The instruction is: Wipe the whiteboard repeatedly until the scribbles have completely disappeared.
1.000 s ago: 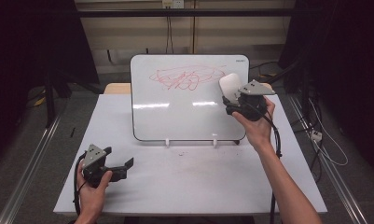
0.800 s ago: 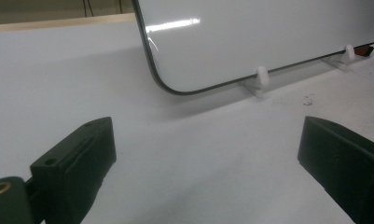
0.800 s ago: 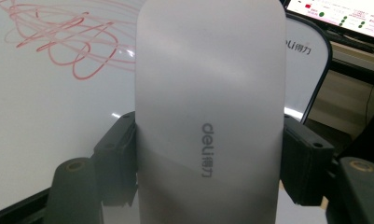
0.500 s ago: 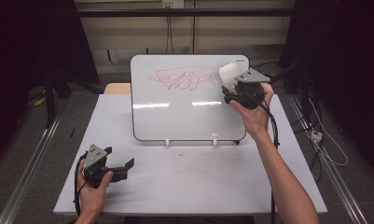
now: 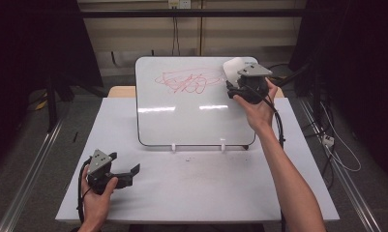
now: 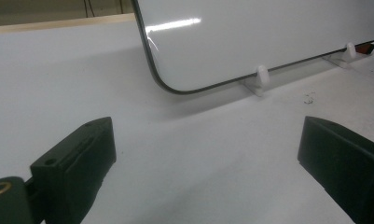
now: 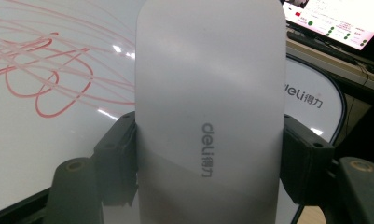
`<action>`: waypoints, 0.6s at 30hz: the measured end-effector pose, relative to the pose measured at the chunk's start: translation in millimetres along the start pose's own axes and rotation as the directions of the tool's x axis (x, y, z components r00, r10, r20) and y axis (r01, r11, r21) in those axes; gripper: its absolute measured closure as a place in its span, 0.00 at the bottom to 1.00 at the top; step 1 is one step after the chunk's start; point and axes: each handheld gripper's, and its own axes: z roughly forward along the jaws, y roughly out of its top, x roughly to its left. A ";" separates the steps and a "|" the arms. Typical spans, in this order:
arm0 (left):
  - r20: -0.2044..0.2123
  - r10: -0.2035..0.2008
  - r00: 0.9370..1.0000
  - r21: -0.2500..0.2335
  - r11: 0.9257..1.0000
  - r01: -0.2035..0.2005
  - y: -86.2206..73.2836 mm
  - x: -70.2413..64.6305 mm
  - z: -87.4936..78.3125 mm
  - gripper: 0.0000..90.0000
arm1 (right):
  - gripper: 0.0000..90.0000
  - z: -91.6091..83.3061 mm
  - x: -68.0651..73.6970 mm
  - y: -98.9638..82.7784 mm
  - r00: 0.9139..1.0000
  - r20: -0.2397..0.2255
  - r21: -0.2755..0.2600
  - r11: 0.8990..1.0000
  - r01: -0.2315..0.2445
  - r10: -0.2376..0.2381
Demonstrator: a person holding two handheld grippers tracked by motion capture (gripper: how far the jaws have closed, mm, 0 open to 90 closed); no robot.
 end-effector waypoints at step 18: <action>-0.010 0.004 1.000 0.006 1.000 -0.004 -0.8 1.1 -2.1 0.05 | 0.35 16.4 9.2 0.8 0.998 0.050 -0.017 0.999 0.047 -0.047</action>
